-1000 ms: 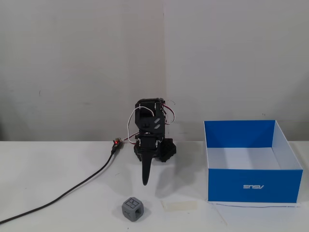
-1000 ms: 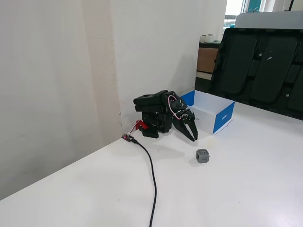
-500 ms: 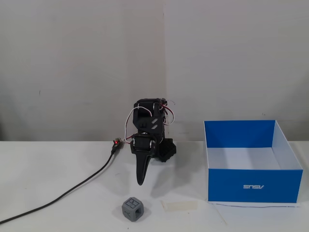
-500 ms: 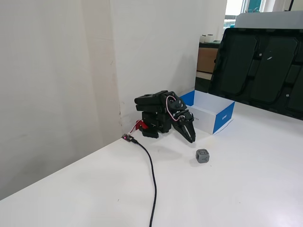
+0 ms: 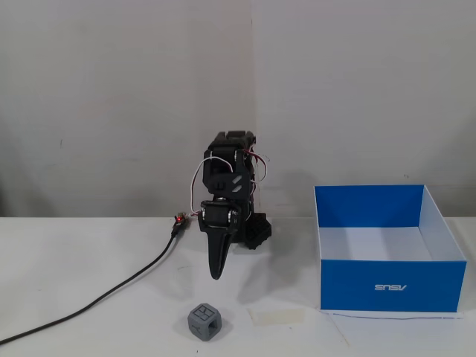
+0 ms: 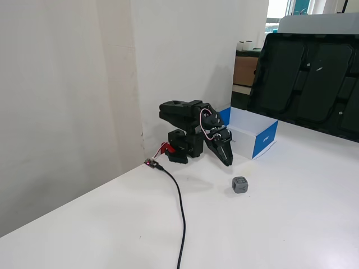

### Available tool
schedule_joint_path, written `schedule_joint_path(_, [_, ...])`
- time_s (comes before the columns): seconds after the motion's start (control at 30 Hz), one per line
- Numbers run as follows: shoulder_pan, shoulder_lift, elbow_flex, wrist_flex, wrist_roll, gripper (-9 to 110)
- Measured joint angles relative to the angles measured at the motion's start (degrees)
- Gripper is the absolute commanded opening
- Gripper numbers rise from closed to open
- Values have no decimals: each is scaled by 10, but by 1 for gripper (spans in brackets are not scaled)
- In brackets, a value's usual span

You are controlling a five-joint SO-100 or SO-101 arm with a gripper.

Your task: Pick the gray block and keep it in the box.

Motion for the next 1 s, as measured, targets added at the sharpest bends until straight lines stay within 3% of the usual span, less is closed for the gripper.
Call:
schedule_joint_path(0.3, [16, -159, -100, -13, 40, 1])
schedule_joint_path(0.57, [25, -258, -169, -22, 60, 16])
schedule_joint_path(1.0, [37, -383, -227, -44, 118, 19])
